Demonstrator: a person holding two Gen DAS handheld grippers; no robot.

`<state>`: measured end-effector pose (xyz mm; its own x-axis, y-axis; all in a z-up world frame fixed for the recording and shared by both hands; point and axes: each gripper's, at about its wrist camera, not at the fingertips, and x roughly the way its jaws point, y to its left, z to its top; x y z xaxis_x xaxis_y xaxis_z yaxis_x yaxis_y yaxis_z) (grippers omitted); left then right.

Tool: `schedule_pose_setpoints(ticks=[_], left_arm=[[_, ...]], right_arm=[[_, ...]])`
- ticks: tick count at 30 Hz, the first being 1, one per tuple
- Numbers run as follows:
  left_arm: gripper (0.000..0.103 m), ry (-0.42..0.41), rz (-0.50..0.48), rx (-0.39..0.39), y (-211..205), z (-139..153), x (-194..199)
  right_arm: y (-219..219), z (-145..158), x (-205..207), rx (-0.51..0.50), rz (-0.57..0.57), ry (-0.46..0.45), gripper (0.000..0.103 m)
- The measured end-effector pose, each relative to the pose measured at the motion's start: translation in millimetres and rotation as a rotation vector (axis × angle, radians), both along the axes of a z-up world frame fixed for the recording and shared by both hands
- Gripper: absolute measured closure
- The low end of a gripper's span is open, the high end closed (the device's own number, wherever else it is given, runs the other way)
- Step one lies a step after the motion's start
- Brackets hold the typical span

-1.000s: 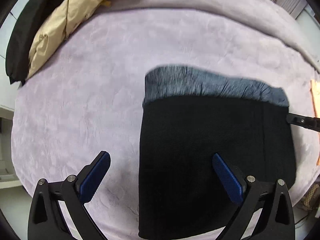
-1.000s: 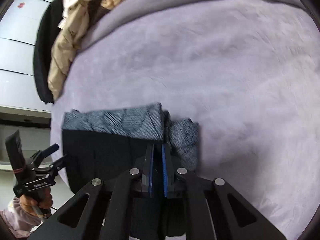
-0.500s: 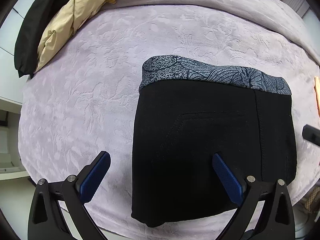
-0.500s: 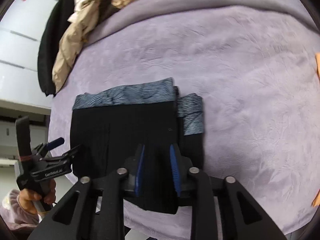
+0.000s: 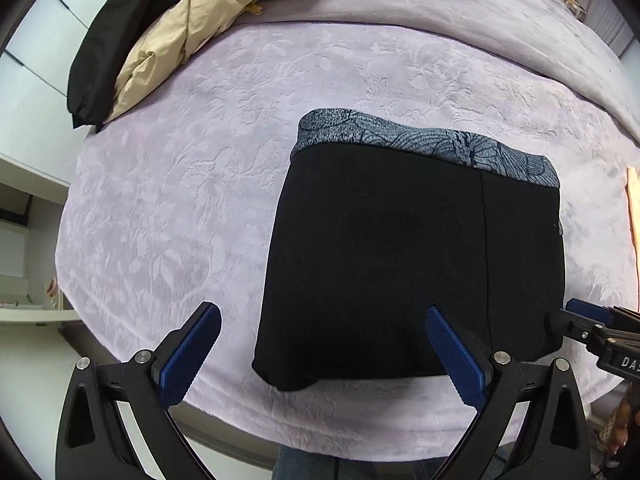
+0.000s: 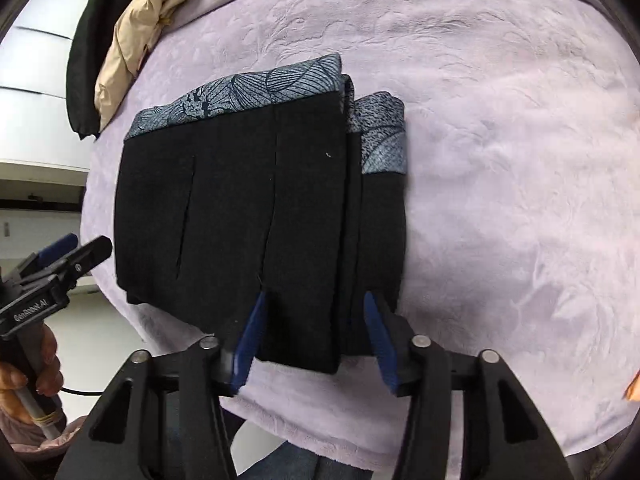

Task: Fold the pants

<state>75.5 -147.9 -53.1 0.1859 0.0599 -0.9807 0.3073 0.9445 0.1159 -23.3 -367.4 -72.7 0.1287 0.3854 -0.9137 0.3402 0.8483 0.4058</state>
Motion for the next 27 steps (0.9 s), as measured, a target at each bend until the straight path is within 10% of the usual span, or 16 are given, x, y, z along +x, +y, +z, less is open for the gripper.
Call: schedule_pose_setpoints(ticks=[14, 27], left_arm=[[0.001, -0.001, -0.065, -0.058, 4, 13, -23], [0.001, -0.041, -0.111, -0.109, 35, 27, -29]], right_arm=[[30, 36, -15, -0.079, -0.061, -0.067, 0.018], [73, 57, -30, -0.217, -0.132, -0.060, 0.018]])
